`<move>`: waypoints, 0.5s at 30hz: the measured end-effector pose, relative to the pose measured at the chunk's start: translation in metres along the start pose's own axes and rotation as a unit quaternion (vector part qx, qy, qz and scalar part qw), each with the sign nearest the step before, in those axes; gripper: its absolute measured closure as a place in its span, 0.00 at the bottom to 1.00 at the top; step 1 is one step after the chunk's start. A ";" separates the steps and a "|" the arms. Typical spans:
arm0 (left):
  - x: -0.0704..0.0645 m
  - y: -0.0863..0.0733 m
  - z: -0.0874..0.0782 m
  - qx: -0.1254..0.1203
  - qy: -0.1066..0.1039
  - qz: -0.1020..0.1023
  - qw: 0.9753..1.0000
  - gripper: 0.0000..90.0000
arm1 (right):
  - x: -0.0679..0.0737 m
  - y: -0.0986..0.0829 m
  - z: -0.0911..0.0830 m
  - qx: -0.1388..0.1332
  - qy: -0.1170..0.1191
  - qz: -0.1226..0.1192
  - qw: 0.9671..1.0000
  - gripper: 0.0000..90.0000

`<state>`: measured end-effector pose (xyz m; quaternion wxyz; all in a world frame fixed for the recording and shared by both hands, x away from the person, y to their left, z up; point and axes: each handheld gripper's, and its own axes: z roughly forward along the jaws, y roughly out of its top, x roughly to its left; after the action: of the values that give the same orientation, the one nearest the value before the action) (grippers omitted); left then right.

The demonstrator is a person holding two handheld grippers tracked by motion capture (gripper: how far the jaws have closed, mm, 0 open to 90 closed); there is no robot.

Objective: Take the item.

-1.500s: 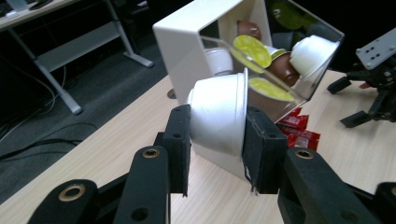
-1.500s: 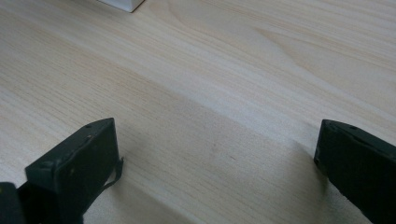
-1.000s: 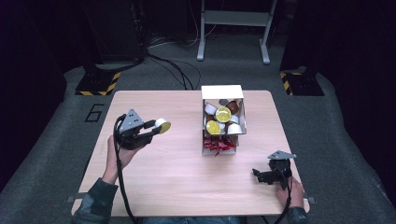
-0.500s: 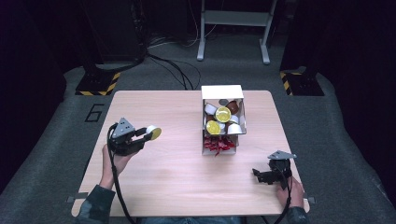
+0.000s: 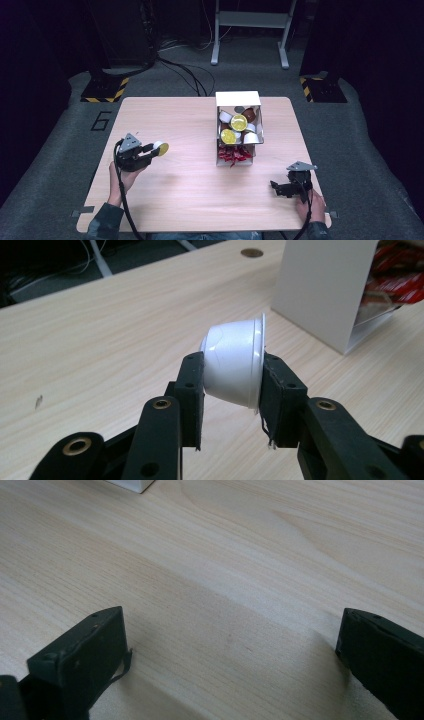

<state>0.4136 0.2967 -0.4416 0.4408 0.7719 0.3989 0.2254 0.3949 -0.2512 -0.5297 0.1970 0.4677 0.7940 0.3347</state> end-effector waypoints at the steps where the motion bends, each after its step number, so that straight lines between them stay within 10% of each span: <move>1: 0.001 -0.003 0.002 0.005 -0.001 -0.004 1.000 0.72 | 0.000 0.000 0.000 -0.001 0.000 0.000 1.000 0.00; 15: 0.008 -0.038 0.029 0.057 -0.012 -0.043 0.997 0.72 | 0.000 0.000 0.000 0.000 -0.001 0.001 1.000 0.00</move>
<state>0.4223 0.2996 -0.4887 0.4102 0.7804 0.4388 0.1738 0.3949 -0.2510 -0.5297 0.1971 0.4691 0.7931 0.3348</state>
